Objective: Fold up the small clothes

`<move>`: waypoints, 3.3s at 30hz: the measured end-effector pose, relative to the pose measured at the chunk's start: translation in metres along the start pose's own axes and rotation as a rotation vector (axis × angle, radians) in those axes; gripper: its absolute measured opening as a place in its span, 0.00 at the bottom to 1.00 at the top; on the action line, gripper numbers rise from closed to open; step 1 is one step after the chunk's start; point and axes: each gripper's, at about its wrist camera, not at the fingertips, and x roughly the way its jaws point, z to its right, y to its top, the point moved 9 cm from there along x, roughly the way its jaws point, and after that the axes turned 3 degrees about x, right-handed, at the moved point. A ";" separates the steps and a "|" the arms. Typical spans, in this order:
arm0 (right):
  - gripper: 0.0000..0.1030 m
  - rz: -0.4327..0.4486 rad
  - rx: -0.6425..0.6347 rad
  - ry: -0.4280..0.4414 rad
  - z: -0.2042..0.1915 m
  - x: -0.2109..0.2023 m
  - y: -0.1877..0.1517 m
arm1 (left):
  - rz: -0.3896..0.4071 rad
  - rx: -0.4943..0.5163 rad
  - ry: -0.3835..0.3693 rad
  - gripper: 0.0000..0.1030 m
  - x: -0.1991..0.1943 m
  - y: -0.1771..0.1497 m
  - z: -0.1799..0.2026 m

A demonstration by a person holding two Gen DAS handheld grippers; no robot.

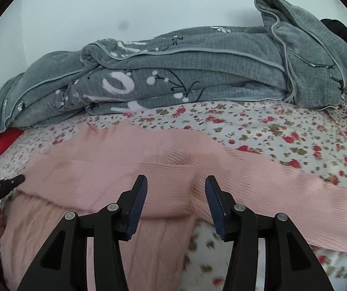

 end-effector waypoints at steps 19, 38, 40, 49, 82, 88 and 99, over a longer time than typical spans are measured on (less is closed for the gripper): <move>0.66 0.024 0.129 -0.202 0.161 -0.111 -0.075 | -0.024 0.056 -0.005 0.10 -0.004 -0.006 0.013; 0.66 0.058 0.321 -0.325 0.244 -0.142 -0.099 | -0.022 -0.014 0.044 0.48 -0.007 -0.005 -0.004; 0.66 0.055 0.370 -0.311 0.258 -0.141 -0.099 | -0.034 0.011 0.054 0.53 -0.004 -0.006 0.000; 0.66 0.117 0.550 -0.307 0.298 -0.135 -0.090 | -0.049 0.036 0.069 0.59 0.002 -0.006 0.002; 0.05 0.285 0.044 0.003 -0.096 -0.078 0.109 | 0.060 -0.014 0.189 0.80 -0.064 0.010 -0.060; 0.05 0.157 -0.025 0.176 -0.249 -0.008 0.078 | 0.083 -0.088 0.143 0.80 -0.080 0.003 -0.101; 0.29 -0.271 -0.083 0.329 -0.330 0.100 -0.037 | 0.109 -0.079 0.093 0.83 -0.084 0.000 -0.093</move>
